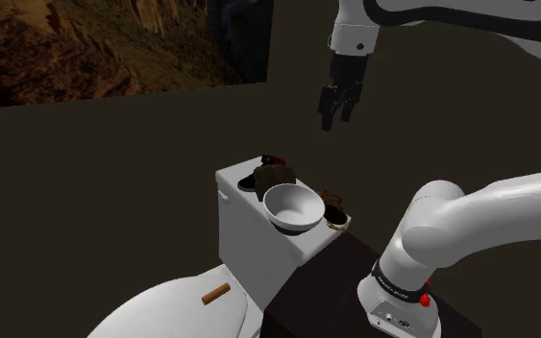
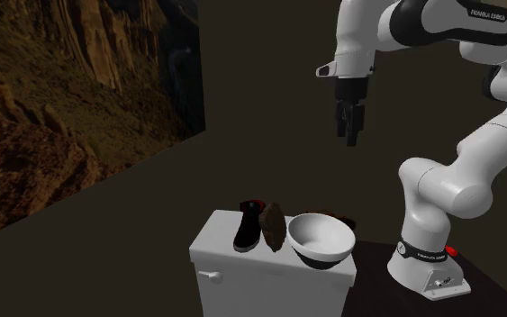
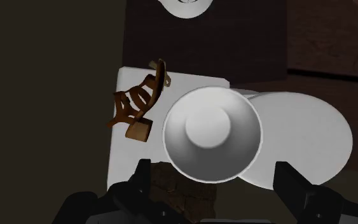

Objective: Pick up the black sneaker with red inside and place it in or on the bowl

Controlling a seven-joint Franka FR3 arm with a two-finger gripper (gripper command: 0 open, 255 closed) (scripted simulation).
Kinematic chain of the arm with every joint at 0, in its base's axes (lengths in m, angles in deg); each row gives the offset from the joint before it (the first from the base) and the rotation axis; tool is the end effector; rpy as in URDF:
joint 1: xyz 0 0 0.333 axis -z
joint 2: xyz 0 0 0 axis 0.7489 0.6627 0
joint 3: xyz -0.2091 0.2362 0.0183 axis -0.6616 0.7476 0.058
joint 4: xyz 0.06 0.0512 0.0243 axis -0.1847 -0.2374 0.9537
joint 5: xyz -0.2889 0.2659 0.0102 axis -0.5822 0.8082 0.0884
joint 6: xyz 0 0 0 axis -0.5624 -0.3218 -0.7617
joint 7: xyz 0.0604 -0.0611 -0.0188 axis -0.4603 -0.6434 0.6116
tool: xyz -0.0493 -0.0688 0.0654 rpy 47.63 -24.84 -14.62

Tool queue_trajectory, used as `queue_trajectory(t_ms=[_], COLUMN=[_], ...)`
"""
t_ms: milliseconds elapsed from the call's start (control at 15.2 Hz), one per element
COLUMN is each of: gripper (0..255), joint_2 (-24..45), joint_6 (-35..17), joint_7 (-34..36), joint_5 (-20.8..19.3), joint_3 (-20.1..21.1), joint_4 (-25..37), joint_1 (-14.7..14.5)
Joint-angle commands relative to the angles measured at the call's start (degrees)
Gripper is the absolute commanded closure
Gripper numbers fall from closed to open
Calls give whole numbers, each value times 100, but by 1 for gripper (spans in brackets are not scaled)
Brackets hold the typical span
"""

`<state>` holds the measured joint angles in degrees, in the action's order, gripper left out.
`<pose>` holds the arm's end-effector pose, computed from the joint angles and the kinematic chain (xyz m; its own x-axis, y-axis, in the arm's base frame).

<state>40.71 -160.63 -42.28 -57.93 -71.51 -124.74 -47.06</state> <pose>0.2878 -0.0001 0.6182 0.9932 -0.1076 -0.0440 -0.1059 -0.9936 0.0384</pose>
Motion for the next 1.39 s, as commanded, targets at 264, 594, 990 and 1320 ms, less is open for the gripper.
queue_trajectory(t_ms=[264, 594, 990, 1320], gripper=[0, 0, 0, 0], joint_2=[519, 1310, 2422, 3442], joint_6=[-738, -1620, -2568, -3220], joint_7=[-120, -280, -512, -757], joint_5=[-41, -46, 52, 251], joint_3=[-196, -436, -709, -909], joint_4=[-187, -242, -44, 336], joint_1=[68, 135, 186, 216])
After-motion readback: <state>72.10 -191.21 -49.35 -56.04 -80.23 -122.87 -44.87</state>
